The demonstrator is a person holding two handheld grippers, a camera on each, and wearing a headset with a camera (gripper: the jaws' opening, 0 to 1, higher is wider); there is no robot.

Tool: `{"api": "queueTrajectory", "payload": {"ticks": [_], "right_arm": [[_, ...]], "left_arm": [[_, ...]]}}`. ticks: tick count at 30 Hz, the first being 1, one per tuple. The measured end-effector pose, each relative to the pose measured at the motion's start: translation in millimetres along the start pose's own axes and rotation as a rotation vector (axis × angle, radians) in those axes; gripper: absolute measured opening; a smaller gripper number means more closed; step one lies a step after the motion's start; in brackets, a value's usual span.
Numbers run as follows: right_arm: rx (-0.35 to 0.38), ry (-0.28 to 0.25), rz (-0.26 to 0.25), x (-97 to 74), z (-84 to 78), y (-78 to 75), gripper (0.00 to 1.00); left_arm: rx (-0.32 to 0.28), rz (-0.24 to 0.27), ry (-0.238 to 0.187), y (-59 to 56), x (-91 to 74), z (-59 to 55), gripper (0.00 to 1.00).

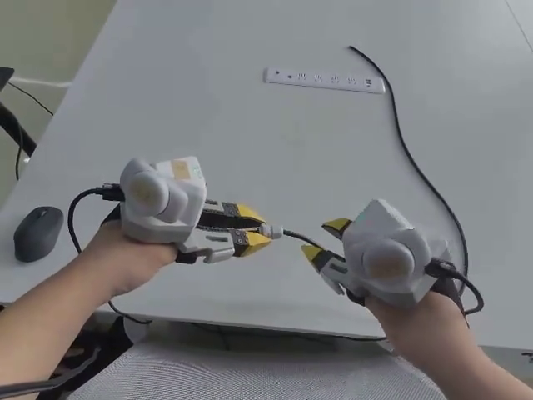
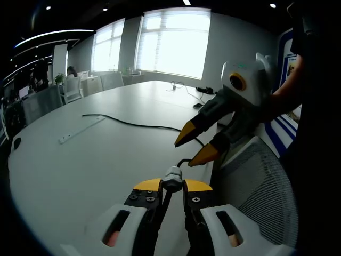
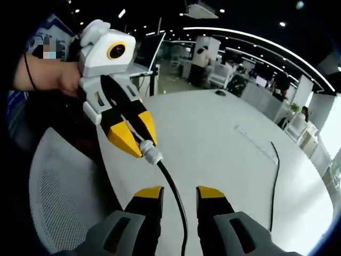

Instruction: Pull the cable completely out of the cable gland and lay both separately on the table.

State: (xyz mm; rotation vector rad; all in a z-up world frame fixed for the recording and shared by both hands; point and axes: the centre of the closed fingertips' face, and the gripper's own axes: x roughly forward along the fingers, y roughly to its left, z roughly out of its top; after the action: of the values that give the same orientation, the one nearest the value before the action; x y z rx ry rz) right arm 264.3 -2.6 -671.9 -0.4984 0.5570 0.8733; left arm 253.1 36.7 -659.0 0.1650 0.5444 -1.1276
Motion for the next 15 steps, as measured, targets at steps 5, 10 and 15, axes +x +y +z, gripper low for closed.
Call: {"api": "queueTrajectory", "payload": {"ticks": [5,10,15], "right_arm": [[-0.122,0.008,0.042,7.1,7.0,7.8,0.16],[-0.199,-0.001,0.064,11.3,14.1,12.1,0.14],[-0.246,0.001,0.087,14.6,16.4,19.0,0.1]], "left_arm": [[0.003,0.002,-0.003,0.5,0.4,0.9,0.15],[0.003,0.0,-0.002,1.4,0.8,1.2,0.15],[0.003,-0.003,-0.001,1.5,1.8,0.9,0.15]]}}
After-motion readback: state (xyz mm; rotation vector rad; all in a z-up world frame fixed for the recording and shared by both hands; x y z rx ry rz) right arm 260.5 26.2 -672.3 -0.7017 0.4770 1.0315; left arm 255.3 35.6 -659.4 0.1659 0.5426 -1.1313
